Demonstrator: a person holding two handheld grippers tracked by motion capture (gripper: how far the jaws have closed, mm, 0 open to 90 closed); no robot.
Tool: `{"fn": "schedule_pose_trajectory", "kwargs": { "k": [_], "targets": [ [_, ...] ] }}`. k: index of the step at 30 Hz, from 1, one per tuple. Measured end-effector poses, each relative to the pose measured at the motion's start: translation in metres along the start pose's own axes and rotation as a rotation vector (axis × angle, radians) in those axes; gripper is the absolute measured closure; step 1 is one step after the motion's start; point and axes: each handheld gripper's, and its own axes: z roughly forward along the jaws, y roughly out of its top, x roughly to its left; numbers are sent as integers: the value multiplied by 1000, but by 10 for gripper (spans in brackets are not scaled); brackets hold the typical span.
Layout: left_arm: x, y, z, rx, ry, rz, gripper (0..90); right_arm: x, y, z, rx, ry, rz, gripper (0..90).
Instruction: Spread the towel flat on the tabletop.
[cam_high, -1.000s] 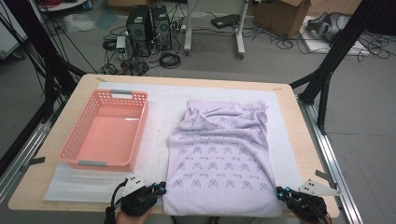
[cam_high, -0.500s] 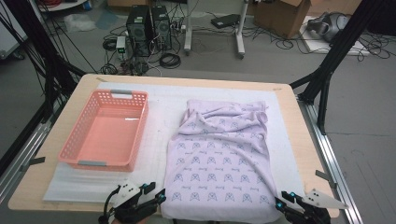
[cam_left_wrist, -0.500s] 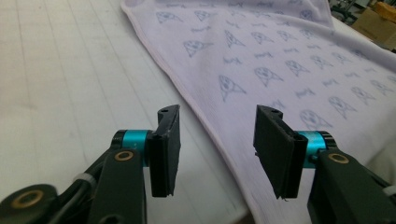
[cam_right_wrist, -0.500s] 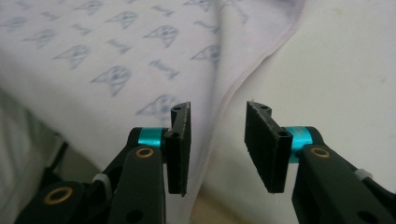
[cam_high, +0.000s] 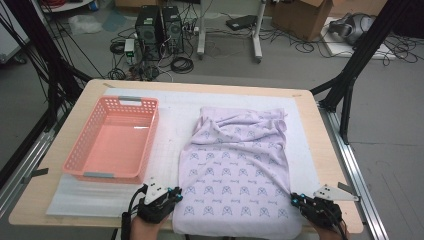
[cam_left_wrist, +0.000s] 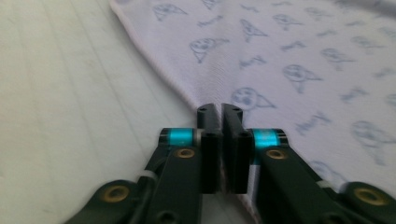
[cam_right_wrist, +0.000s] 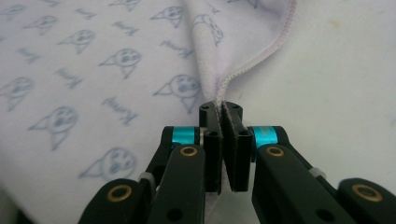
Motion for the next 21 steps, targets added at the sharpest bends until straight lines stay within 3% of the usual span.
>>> {"fn": "schedule_pose_trajectory", "kwargs": {
  "k": [4, 10, 13, 16, 18, 19, 21],
  "targets": [
    [0, -9, -19, 17, -33, -2, 872, 7, -11, -15, 9, 58, -14, 871],
    [-7, -27, -57, -7, -75, -15, 872, 18, -26, -41, -7, 116, -34, 871],
    [-15, -35, -67, 4, -102, 6, 871, 25, -34, -50, 16, 137, -72, 871],
    [-17, -36, -68, 1, -141, 36, 854, 27, -39, -57, 31, 151, -71, 844],
    [-15, -31, -61, -6, -116, 25, 625, 24, -38, -56, 18, 127, -41, 680],
    [-12, -27, -57, -10, -109, 15, 542, 22, -37, -55, 3, 123, -19, 663],
    [-6, -19, -51, -29, -99, 18, 521, 20, -33, -53, -7, 97, -14, 653]
  ]
}}
